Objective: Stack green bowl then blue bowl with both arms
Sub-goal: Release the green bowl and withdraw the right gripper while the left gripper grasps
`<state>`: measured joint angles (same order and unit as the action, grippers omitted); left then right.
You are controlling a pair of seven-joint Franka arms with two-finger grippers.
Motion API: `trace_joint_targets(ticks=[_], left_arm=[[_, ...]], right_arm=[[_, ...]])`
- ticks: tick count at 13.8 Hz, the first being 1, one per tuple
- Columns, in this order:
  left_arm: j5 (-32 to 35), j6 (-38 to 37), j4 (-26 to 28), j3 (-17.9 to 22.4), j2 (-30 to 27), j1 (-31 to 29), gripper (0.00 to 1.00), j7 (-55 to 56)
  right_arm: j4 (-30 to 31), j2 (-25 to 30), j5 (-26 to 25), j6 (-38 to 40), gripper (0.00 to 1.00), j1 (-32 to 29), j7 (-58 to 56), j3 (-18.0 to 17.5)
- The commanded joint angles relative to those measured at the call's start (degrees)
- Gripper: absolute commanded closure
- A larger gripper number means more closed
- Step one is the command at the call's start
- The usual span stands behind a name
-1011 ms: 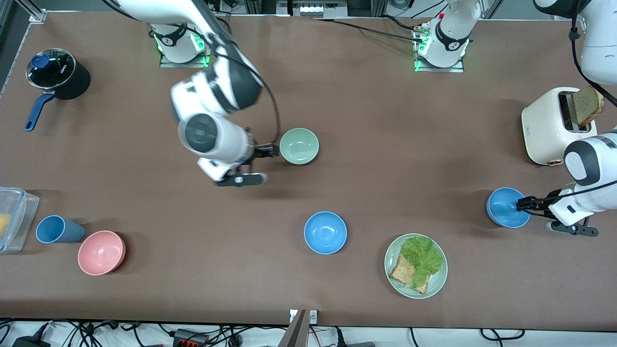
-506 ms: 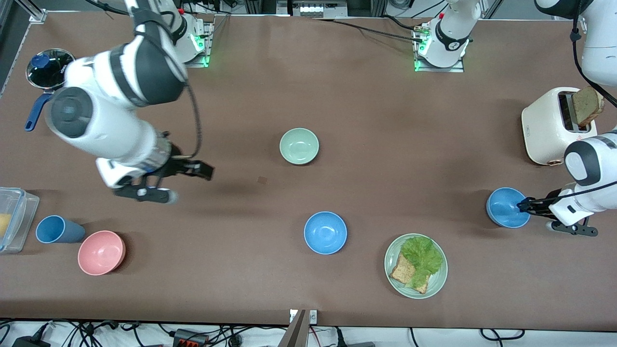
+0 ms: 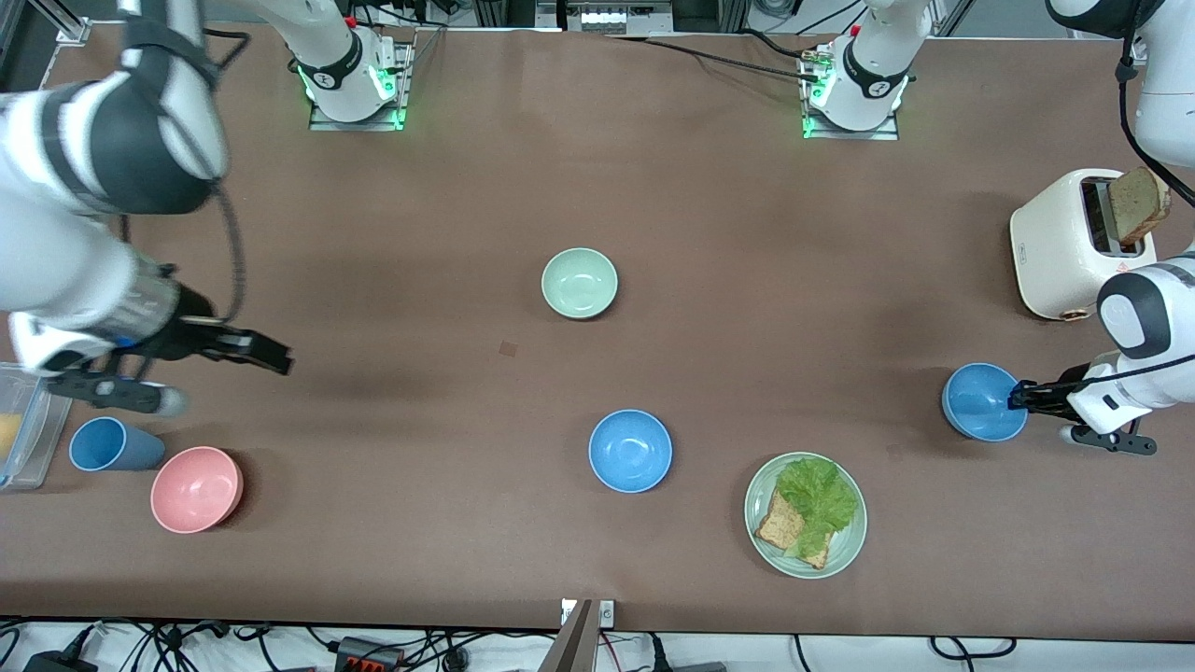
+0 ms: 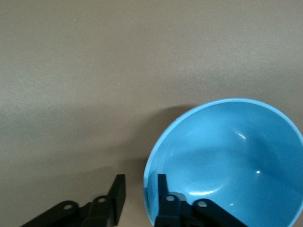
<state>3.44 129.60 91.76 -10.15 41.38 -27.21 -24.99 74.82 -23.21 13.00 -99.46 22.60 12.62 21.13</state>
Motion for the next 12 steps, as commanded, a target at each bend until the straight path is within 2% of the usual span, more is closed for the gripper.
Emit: trace_joint_targets(ticks=[1, 3, 4, 8, 12], left_arm=[[-0.9, 0.0, -0.4, -1.0, 0.2, -0.8, 0.89, -1.1], [-1.9, -0.5, -0.4, -1.0, 0.1, -0.9, 1.00, -1.0], [-2.2, -1.1, -0.4, -1.1, -0.1, -0.8, 1.00, -0.9], [-2.2, -8.5, -0.6, -2.3, -3.8, -0.5, 1.00, -0.7], [-2.3, -18.1, -1.1, -5.5, -9.8, -0.4, 1.00, 2.8]], right_arm=[[0.2, 3.9, -6.6, 1.0, 0.00, -10.6, -2.5, -11.0], [1.4, 6.4, -10.3, 1.1, 0.00, -18.8, -3.5, -19.1], [1.4, 6.9, -11.5, 1.4, 0.00, -21.3, -4.4, -20.9], [1.4, 8.8, -12.6, 3.2, 0.00, -24.4, -12.7, -21.1], [1.9, 10.0, -12.9, 7.1, 0.00, -24.5, -13.6, -20.7]])
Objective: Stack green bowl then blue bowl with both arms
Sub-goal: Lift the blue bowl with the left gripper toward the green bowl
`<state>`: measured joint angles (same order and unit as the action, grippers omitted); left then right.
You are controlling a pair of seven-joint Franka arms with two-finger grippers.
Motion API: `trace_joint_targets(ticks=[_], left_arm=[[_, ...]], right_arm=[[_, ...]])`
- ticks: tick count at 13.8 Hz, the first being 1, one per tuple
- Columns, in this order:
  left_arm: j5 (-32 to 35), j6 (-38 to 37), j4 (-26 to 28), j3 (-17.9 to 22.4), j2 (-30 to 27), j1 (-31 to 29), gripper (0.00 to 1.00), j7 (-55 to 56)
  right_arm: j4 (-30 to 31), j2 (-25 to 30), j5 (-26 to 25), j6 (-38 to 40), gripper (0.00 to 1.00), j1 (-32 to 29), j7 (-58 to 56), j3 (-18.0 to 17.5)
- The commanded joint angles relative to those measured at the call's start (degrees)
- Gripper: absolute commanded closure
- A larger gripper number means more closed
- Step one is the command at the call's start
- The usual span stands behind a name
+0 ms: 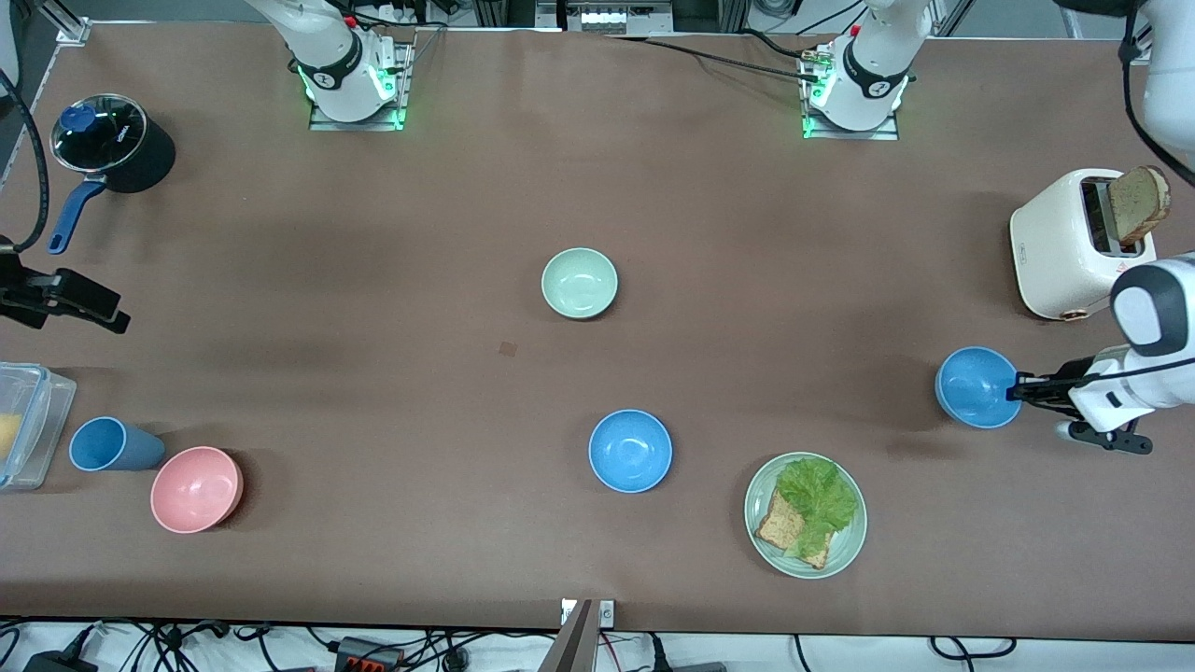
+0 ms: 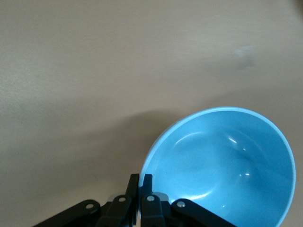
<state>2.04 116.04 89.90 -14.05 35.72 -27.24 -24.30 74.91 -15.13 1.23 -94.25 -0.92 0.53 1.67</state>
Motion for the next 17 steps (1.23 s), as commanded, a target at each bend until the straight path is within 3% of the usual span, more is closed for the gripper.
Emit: trace_joint_targets(ticks=[1, 3, 10, 13, 15, 17], left_arm=[[-1.1, -6.8, 0.7, -3.2, -5.4, -0.4, 1.00, 4.6], [-1.2, -11.3, 0.7, -6.5, -8.3, -0.4, 1.00, 10.6], [-2.0, -20.7, 0.8, -21.6, -12.4, -0.5, 1.00, 40.1], [-2.8, -20.2, 0.7, -28.8, -12.2, -0.4, 1.00, 53.9], [-6.0, -19.8, 0.6, -30.3, -12.0, 0.3, 1.00, 61.4], [-7.6, -16.9, 1.1, -30.3, -11.8, 4.9, 1.00, 69.1]], right_arm=[[2.3, 2.4, -2.0, 2.5, 0.00, -1.0, -1.7, -1.1], [4.0, 3.9, -2.4, 3.0, 0.00, -1.4, -1.7, -1.1], [23.6, 16.5, -3.6, -4.5, 0.00, -1.5, -1.7, -1.1], [24.7, 17.1, -3.6, -4.5, 0.00, -1.6, -1.7, -1.1], [24.4, 17.2, -3.6, -4.5, 0.00, -1.5, -1.7, -1.1], [23.3, 17.2, -3.6, -3.7, 0.00, -1.5, -2.2, -1.2]])
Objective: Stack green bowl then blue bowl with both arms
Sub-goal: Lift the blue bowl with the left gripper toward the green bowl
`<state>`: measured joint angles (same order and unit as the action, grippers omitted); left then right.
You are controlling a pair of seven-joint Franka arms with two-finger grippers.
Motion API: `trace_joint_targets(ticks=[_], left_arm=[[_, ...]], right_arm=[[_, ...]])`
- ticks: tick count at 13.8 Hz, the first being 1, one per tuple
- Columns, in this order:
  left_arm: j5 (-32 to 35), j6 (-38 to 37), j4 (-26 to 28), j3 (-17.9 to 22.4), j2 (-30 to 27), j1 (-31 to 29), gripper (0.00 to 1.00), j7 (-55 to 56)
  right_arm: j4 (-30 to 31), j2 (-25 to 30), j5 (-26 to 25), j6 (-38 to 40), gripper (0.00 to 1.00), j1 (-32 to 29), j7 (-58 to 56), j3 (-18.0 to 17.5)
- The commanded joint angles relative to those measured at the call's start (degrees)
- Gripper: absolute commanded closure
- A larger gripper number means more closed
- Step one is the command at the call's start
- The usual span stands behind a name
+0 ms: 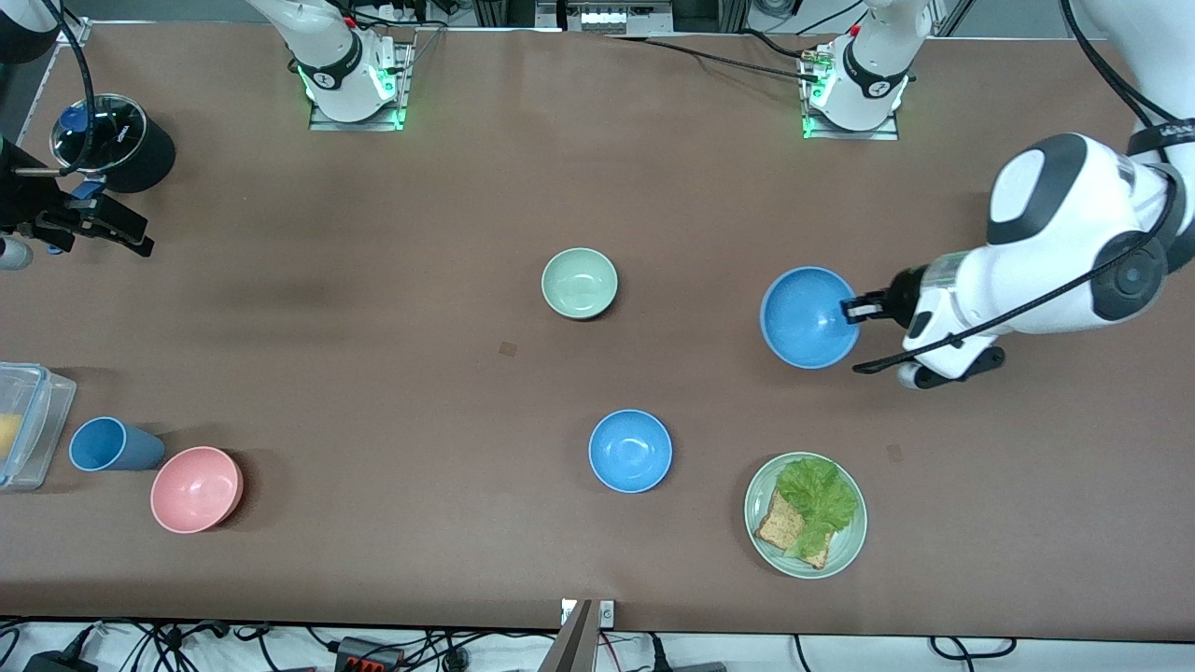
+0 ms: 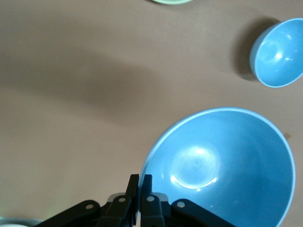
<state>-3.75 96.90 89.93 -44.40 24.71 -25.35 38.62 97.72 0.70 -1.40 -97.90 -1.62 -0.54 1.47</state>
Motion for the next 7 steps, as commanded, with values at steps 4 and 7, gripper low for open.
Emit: trace_joint_targets(ticks=[4, 7], left_arm=[[-1.3, 12.9, 1.4, 0.4, 3.7, 15.1, 1.00, 25.6], [-1.0, 20.7, 2.2, 0.7, 7.0, 21.2, 1.00, 34.9]], right_arm=[[-0.2, 1.1, -0.8, 0.6, 0.00, -0.8, -1.2, -1.0], [-0.3, 1.1, -0.8, 1.9, 0.00, -0.8, -1.0, -1.1]])
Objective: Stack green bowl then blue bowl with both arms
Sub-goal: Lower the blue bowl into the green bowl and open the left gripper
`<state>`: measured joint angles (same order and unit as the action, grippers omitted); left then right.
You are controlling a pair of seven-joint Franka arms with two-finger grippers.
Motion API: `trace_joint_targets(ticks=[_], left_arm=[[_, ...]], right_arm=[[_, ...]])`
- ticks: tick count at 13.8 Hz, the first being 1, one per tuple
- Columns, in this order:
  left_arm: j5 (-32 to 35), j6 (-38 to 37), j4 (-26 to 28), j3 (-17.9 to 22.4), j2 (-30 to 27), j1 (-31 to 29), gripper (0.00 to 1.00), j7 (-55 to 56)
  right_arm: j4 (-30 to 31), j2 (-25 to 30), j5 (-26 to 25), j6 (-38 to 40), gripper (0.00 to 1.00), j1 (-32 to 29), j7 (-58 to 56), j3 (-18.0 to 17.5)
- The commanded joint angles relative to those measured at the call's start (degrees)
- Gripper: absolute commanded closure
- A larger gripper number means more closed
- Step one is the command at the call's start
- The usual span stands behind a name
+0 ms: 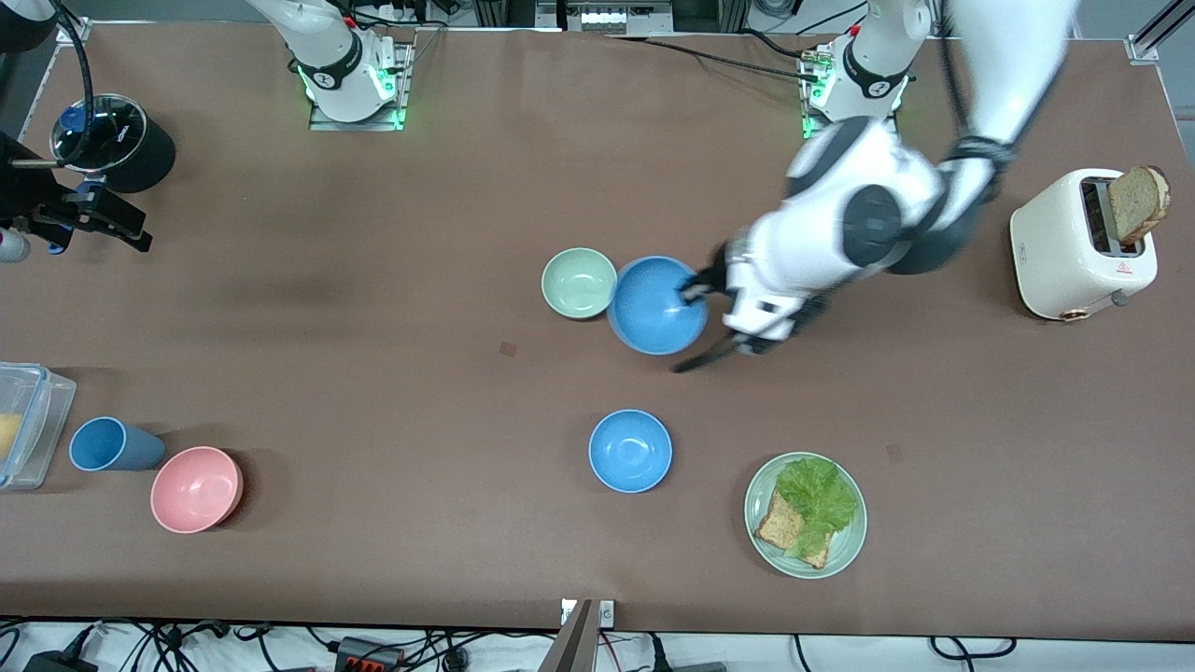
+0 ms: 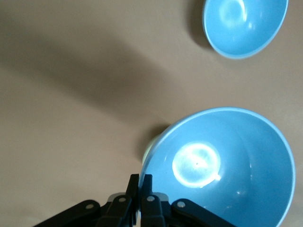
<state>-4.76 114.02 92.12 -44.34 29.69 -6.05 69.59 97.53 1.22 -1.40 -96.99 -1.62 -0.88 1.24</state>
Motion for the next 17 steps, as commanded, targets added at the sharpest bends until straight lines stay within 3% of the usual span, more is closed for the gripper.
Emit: trace_joint_targets(ticks=[1, 4, 9, 17], left_arm=[[0.5, 6.9, 1.2, 0.7, 3.0, 3.5, 1.00, 5.7], [1.5, 14.9, 5.9, 1.3, 3.8, 6.9, 1.00, 8.5], [8.0, 19.1, 11.8, 1.5, 3.6, 11.3, 1.00, 15.1], [12.7, 22.1, 14.0, 2.9, 5.4, 13.2, 1.00, 17.0]], right_arm=[[-0.3, 0.5, -0.7, 0.7, 0.00, -0.8, -0.7, -0.9], [-0.4, 0.3, -0.4, 0.0, 0.00, -0.8, -0.6, -0.9], [-0.6, -0.5, -0.9, -0.2, 0.00, -0.8, -0.9, -0.9], [-0.4, -0.4, -0.9, -1.4, 0.00, -0.7, -0.4, -0.9]])
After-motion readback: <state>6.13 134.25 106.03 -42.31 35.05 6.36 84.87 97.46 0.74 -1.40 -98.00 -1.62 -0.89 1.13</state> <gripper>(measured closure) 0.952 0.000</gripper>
